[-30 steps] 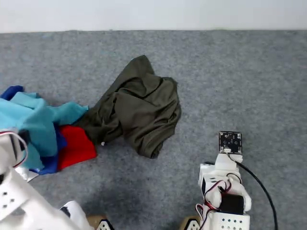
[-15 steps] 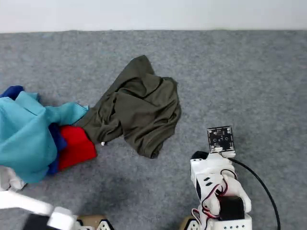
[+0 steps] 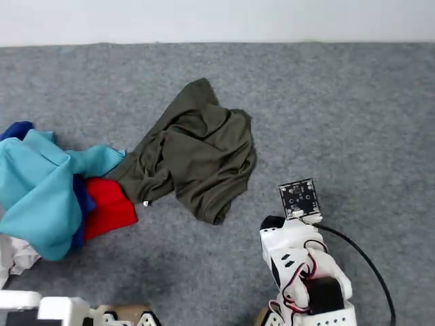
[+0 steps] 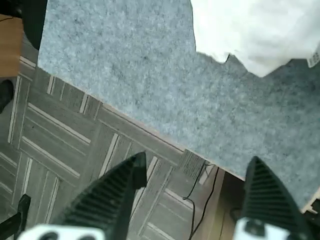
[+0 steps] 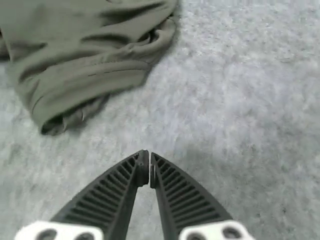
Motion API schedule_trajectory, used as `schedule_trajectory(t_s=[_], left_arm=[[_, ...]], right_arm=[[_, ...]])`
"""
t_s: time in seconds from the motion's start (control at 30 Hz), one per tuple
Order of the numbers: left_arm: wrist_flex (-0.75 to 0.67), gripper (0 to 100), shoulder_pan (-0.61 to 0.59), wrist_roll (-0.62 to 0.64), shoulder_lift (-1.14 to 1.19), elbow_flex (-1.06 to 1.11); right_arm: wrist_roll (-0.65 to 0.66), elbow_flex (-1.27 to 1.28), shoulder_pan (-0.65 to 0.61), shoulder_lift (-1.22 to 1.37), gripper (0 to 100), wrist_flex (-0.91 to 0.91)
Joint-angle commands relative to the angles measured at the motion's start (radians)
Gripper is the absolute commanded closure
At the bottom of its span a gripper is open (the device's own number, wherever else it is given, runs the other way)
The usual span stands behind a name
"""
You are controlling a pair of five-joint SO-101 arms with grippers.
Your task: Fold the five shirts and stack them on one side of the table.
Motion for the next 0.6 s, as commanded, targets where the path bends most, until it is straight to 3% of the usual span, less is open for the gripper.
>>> schedule_trajectory(t_s=[0.0,0.27,0.4,0.57], left_arm=[[0.029,68,0.005,-0.012,-0.15,0.065],[0.025,68,0.167,0.049,-0.557,0.344],[0.025,68,0.253,0.161,-0.69,0.433],[0.023,68,0.288,0.282,-0.686,0.489]], right_arm=[[-0.008,-0.19,-0.041,0.194,99.1,-0.005],[-0.021,-0.69,-0.153,0.906,99.1,0.018],[0.089,-0.861,-0.194,1.198,98.8,0.027],[0.299,-1.034,-0.205,1.455,98.7,0.027]])
